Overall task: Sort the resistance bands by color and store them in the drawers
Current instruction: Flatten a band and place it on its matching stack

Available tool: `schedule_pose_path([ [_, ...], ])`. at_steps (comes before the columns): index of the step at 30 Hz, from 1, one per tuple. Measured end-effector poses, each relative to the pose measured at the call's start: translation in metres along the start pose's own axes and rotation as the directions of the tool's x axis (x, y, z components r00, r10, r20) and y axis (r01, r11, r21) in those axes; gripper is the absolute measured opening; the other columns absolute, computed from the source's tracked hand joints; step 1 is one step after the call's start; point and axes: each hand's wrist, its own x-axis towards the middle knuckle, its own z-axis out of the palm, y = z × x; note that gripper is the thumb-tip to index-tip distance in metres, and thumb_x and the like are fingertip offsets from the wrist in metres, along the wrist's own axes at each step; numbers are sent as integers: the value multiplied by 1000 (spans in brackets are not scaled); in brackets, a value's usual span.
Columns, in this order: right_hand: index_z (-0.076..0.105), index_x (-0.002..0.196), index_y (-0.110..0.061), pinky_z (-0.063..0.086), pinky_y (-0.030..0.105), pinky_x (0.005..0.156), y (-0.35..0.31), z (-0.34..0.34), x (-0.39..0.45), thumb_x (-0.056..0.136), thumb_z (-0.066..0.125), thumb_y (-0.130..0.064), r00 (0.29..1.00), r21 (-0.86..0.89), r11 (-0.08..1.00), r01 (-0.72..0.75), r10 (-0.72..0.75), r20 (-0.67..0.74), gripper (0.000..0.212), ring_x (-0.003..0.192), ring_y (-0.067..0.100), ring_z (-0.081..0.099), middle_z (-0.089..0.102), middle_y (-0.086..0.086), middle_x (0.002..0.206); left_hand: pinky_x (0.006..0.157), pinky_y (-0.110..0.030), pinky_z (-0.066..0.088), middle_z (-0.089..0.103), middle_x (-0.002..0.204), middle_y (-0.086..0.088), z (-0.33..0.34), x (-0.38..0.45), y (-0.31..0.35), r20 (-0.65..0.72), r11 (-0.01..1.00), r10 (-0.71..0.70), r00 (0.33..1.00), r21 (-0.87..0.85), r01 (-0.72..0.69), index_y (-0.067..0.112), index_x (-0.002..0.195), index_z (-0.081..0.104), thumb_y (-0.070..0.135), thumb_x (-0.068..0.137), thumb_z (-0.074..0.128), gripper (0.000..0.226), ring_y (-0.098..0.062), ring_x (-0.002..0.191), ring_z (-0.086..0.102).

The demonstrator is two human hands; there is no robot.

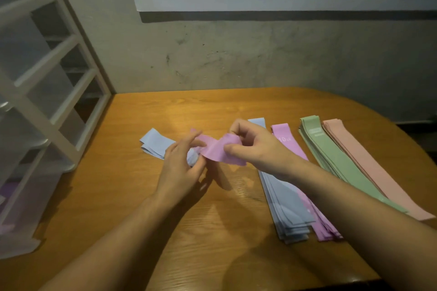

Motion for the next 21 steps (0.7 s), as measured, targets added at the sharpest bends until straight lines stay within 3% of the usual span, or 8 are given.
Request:
schedule_pose_path([
  [2,46,76,-14,37,18,55,-3,-4,-7,80,61,-6,1000,53,999,-11,12,-12,17,59,7,45,49,-3,66,88,-48,49,67,108,12,1,-1,0,5,993,87,996,81,-88,26,114,62,31,83,64,31,-17,103,63],
  [5,46,67,-21,29,21,51,-3,-9,-14,74,59,-16,995,161,986,-52,65,-81,16,58,12,38,44,-1,63,86,-44,50,65,106,10,1,-3,13,25,989,140,990,34,-141,20,101,65,32,85,55,22,-17,100,63],
  [8,47,65,-24,30,32,58,-2,-15,-19,72,62,-18,984,336,935,-117,154,-86,17,70,29,43,46,15,75,84,-36,50,66,100,8,7,-15,27,94,980,-62,994,-182,78,29,103,63,28,92,58,12,-16,96,62],
  [10,45,71,-19,42,35,66,-5,-20,-23,74,60,-13,980,427,892,-144,189,-64,16,70,33,57,55,21,75,71,-46,45,65,88,-7,12,-21,33,107,933,-150,983,-314,177,25,106,60,29,96,58,11,-28,83,56],
  [13,43,78,-16,50,33,65,-7,-27,-28,87,52,-5,973,444,876,-188,226,-35,17,62,28,64,63,20,71,64,-46,42,58,80,-4,11,-21,41,36,894,-267,963,-364,261,29,95,53,19,103,48,13,-27,73,48],
  [16,47,80,-23,41,34,63,-4,-32,-32,82,55,-5,960,430,873,-231,276,-44,19,63,26,60,54,15,82,57,-38,40,57,69,0,3,-10,45,14,823,-335,942,-483,299,34,89,51,13,101,44,24,-21,65,49],
  [19,50,99,-22,46,29,60,-4,-34,-36,93,44,5,946,468,843,-266,321,-39,29,65,23,65,67,14,83,58,-37,42,58,68,-24,-7,1,46,17,798,-383,924,-498,339,43,87,54,23,96,47,23,-25,64,53],
  [21,52,111,-22,46,26,58,-6,-36,-39,93,40,8,936,472,832,-292,350,-38,36,61,19,62,71,17,86,56,-31,41,59,62,-15,-11,5,45,10,768,-433,901,-519,375,36,91,57,20,101,53,19,-17,59,54],
])
